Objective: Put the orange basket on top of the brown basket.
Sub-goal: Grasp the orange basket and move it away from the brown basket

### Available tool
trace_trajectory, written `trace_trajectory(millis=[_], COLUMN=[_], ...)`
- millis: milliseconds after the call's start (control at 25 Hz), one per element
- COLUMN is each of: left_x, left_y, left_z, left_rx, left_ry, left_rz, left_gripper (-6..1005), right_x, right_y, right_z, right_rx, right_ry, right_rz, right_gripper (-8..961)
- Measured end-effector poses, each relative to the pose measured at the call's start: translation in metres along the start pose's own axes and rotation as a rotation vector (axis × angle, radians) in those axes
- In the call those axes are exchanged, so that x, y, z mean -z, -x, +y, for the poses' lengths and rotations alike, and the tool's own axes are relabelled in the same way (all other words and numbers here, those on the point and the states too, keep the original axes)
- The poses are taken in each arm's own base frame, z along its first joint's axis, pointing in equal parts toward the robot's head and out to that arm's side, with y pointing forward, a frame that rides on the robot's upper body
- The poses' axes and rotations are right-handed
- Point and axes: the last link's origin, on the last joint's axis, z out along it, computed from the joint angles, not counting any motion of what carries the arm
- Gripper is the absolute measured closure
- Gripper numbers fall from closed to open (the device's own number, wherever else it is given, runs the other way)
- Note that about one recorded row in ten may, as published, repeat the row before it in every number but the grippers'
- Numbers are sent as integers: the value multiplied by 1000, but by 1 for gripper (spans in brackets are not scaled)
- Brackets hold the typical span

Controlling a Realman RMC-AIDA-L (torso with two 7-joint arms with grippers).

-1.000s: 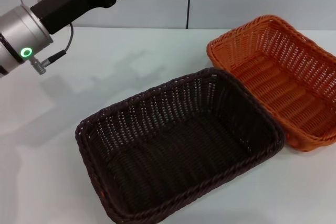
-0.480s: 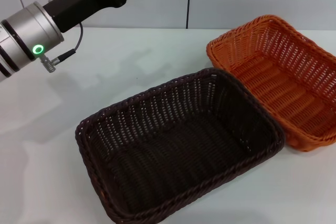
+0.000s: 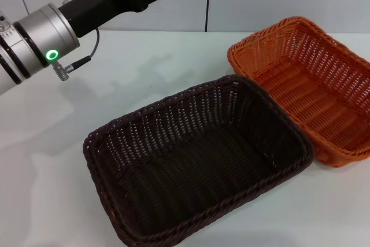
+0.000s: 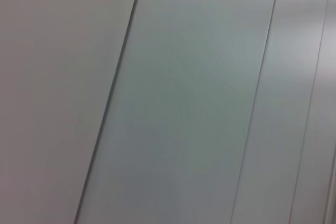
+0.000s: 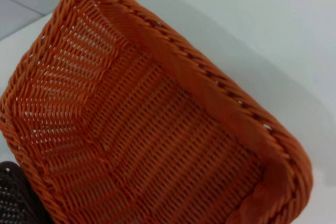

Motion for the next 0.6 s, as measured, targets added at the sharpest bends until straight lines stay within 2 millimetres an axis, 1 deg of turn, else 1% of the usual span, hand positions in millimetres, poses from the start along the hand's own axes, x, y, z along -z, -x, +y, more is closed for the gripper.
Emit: trace_trajectory(millis=[80, 120, 280, 600], left_x=[-2, -2, -2, -3], left_y=[1, 1, 1, 3], left_z=[1, 1, 1, 0], left_rx=[0, 0, 2, 7], left_ry=[1, 1, 3, -12], left_rz=[-6, -6, -4, -10], left_gripper=[140, 140, 139, 139], right_x=[-10, -10, -22, -34], right_y=[-1, -1, -2, -1], right_z=[-2, -2, -3, 1], right_rx=[-28, -28, -48, -52], right_ry=[22, 22, 37, 68], right_rz=[9, 9, 19, 19], right_gripper=[388, 390, 397, 411])
